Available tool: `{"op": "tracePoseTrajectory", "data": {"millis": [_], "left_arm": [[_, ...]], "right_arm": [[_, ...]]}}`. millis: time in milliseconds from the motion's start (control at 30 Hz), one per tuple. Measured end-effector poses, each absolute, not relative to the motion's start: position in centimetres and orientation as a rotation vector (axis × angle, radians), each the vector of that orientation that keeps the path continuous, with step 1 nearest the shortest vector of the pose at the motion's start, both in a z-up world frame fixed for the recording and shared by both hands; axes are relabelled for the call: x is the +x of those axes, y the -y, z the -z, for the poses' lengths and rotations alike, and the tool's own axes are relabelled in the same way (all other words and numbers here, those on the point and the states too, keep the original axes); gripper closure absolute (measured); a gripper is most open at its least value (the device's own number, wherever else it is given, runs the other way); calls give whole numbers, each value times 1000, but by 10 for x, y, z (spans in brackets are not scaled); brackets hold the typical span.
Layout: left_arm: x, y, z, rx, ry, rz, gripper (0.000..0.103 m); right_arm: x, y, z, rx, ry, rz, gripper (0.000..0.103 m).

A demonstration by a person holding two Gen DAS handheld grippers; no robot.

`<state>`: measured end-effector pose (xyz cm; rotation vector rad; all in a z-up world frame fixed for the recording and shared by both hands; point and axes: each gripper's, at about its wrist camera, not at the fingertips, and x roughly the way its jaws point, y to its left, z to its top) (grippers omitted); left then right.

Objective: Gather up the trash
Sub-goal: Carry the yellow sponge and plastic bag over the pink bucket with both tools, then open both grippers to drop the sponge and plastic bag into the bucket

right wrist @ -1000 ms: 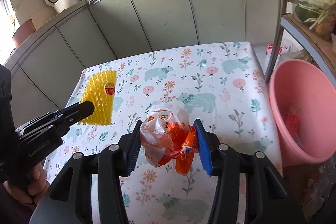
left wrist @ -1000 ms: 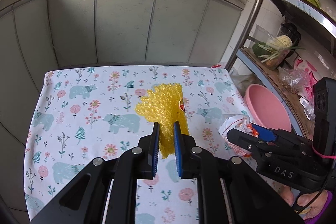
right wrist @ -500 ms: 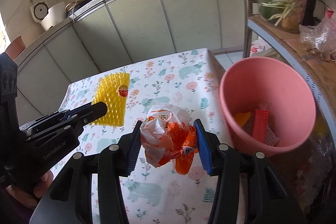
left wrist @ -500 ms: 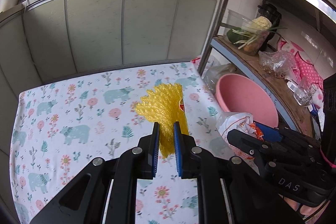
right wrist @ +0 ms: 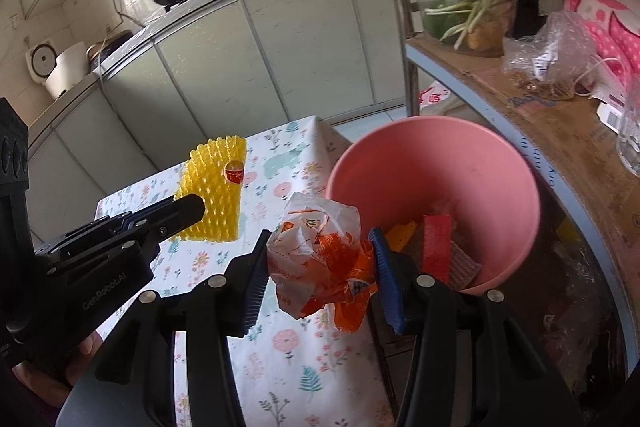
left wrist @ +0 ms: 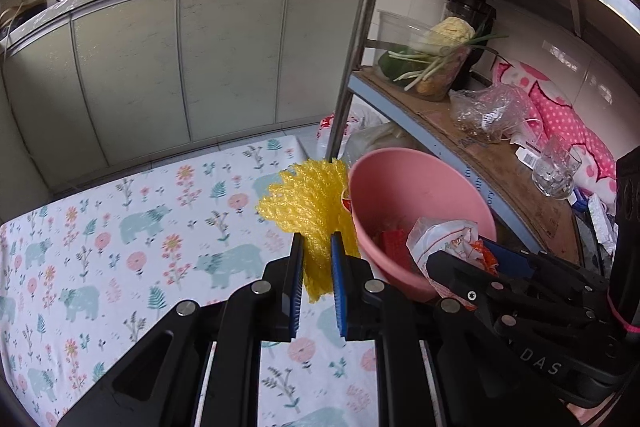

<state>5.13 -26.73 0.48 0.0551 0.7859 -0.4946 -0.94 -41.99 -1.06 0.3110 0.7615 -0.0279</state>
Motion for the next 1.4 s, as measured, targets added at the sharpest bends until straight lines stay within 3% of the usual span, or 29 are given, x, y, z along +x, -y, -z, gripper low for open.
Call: {"op": "tracePoseTrajectory", "data": {"millis": [700, 1400], "left_arm": [[81, 358, 13, 126, -792, 619, 91], [108, 390, 58, 165, -865, 630, 89]], "right_arm": [[12, 485, 33, 336, -761, 233, 54], [39, 501, 72, 331, -856, 290, 52]]}}
